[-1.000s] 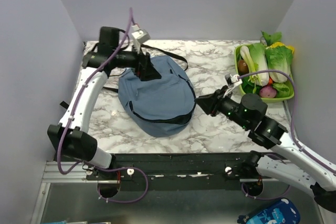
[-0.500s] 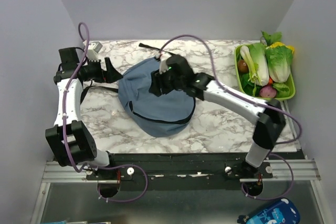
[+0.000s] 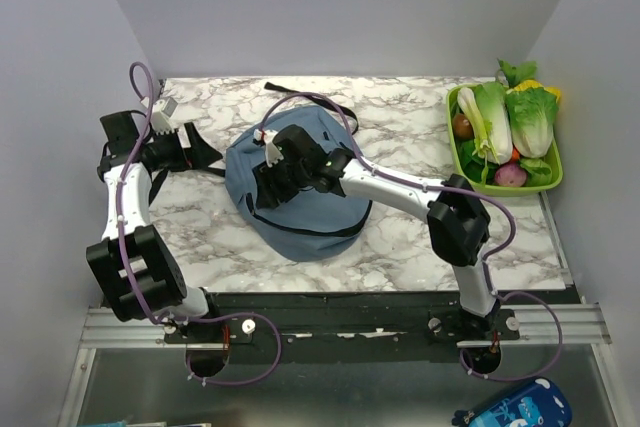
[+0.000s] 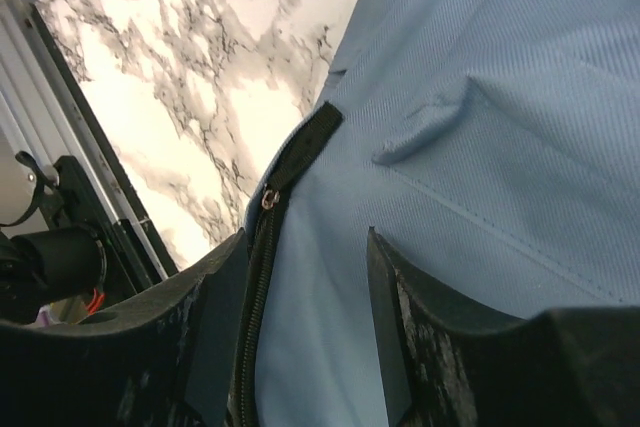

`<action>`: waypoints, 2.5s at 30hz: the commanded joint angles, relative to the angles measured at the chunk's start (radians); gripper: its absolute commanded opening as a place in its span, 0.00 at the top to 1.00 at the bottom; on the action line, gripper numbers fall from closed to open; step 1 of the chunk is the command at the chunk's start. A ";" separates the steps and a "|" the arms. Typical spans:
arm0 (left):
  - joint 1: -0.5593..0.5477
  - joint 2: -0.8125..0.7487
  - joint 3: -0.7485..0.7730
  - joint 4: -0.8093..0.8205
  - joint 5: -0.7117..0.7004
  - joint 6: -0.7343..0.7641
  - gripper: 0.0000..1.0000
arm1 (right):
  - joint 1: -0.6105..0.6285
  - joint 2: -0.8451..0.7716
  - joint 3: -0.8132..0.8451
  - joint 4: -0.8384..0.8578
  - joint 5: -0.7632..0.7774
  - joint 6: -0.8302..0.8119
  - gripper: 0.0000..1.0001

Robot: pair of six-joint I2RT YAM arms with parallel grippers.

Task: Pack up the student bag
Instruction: Zip the student bag at the center of the board.

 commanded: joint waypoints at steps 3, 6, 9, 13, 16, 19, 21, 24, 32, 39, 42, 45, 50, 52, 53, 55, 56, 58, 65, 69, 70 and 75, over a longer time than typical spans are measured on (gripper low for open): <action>0.026 -0.041 -0.047 0.038 0.001 0.000 0.01 | 0.005 0.067 0.060 0.081 -0.029 0.034 0.42; 0.032 -0.055 -0.057 0.037 0.001 0.008 0.01 | 0.005 0.108 0.090 0.083 -0.041 0.042 0.42; 0.033 -0.069 -0.067 0.038 -0.008 0.017 0.06 | 0.007 0.145 0.114 0.088 -0.046 0.052 0.43; 0.041 -0.075 -0.065 0.030 -0.012 0.023 0.12 | 0.011 0.165 0.123 0.095 -0.025 0.054 0.43; 0.046 -0.071 -0.059 0.023 -0.011 0.025 0.12 | 0.027 0.179 0.136 0.085 0.026 0.040 0.43; 0.047 -0.070 -0.056 0.020 -0.009 0.025 0.12 | 0.047 0.188 0.150 0.075 0.069 0.029 0.43; 0.047 -0.075 -0.060 0.017 -0.011 0.028 0.12 | 0.057 0.192 0.160 0.074 0.090 0.028 0.43; 0.049 -0.089 -0.074 0.017 -0.011 0.037 0.12 | 0.064 0.202 0.176 0.068 0.112 0.037 0.44; 0.053 -0.103 -0.084 0.000 0.000 0.060 0.17 | 0.062 0.214 0.212 0.071 0.198 0.069 0.56; 0.056 -0.106 -0.071 -0.016 0.011 0.071 0.21 | 0.064 0.251 0.243 0.061 0.219 0.080 0.68; 0.055 -0.103 -0.074 -0.019 0.018 0.072 0.23 | 0.065 0.260 0.252 0.063 0.216 0.078 0.73; 0.056 -0.103 -0.074 -0.022 0.017 0.078 0.23 | 0.065 0.249 0.239 0.075 0.210 0.077 0.84; 0.050 -0.074 -0.077 -0.029 0.009 0.126 0.23 | 0.067 0.168 0.118 0.156 0.195 0.074 0.99; 0.023 -0.034 -0.082 -0.040 -0.027 0.179 0.23 | 0.067 0.114 0.076 0.198 0.184 0.077 1.00; 0.010 -0.018 -0.085 -0.043 -0.043 0.196 0.21 | 0.067 0.099 0.035 0.213 0.164 0.083 0.99; -0.026 0.031 -0.087 -0.051 -0.090 0.239 0.19 | 0.067 0.054 0.001 0.250 0.150 0.089 0.99; -0.037 0.047 -0.087 -0.054 -0.095 0.248 0.18 | 0.067 0.041 -0.028 0.258 0.137 0.092 0.99; -0.054 0.084 -0.088 -0.063 -0.097 0.262 0.16 | 0.067 0.010 -0.053 0.282 0.133 0.097 0.99; -0.147 0.109 -0.100 -0.036 -0.127 0.275 0.01 | 0.065 -0.033 -0.091 0.315 0.116 0.108 0.99; -0.186 0.120 -0.093 -0.016 -0.134 0.261 0.01 | 0.065 -0.048 -0.120 0.333 0.104 0.114 0.99; -0.195 0.121 -0.091 -0.013 -0.132 0.256 0.01 | 0.067 -0.055 -0.130 0.341 0.101 0.115 0.99; -0.238 0.138 -0.090 0.017 -0.143 0.224 0.01 | 0.067 -0.079 -0.174 0.362 0.103 0.120 0.99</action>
